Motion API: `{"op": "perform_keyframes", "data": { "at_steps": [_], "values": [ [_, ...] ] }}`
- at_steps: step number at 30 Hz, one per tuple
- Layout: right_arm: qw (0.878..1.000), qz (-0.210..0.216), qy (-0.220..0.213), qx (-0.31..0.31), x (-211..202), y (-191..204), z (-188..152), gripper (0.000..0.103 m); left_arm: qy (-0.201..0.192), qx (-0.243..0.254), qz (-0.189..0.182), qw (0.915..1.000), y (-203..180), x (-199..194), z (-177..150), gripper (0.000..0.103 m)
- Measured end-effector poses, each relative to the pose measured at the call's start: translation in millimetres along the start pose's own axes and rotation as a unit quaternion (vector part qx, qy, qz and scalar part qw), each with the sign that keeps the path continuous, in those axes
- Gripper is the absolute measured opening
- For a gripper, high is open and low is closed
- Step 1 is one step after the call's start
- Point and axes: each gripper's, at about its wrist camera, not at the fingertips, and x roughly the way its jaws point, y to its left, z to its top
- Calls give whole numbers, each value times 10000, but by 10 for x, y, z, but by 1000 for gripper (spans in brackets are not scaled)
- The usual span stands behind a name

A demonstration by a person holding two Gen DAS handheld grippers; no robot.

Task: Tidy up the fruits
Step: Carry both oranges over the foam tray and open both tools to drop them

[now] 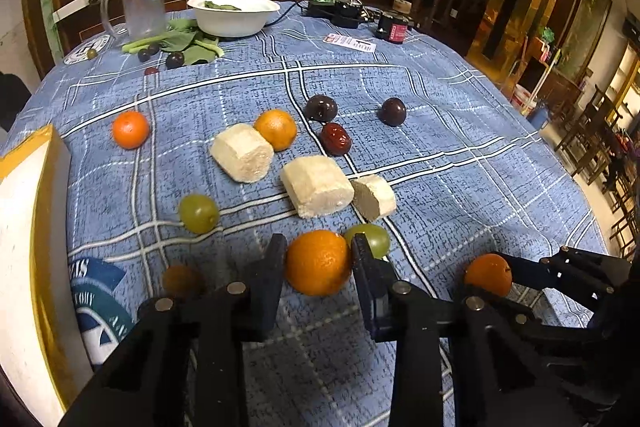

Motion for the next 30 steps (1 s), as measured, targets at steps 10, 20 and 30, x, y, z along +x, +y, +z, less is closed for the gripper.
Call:
{"op": "perform_keyframes", "data": {
  "at_steps": [10,20,30],
  "values": [
    [9986,423,-310,-49,-364,295,138,38,-1072,-1159,-144,9874,625,-1099,-258,32],
    [9799,1554,-331,-1210,-260,1760,428,38,-1263,-2342,1176,9567,1704,-1634,-936,32],
    [9688,1795,46,-1706,191,2572,351,39,-1221,-2802,1256,9438,2050,-1655,-1179,32]
  ]
}}
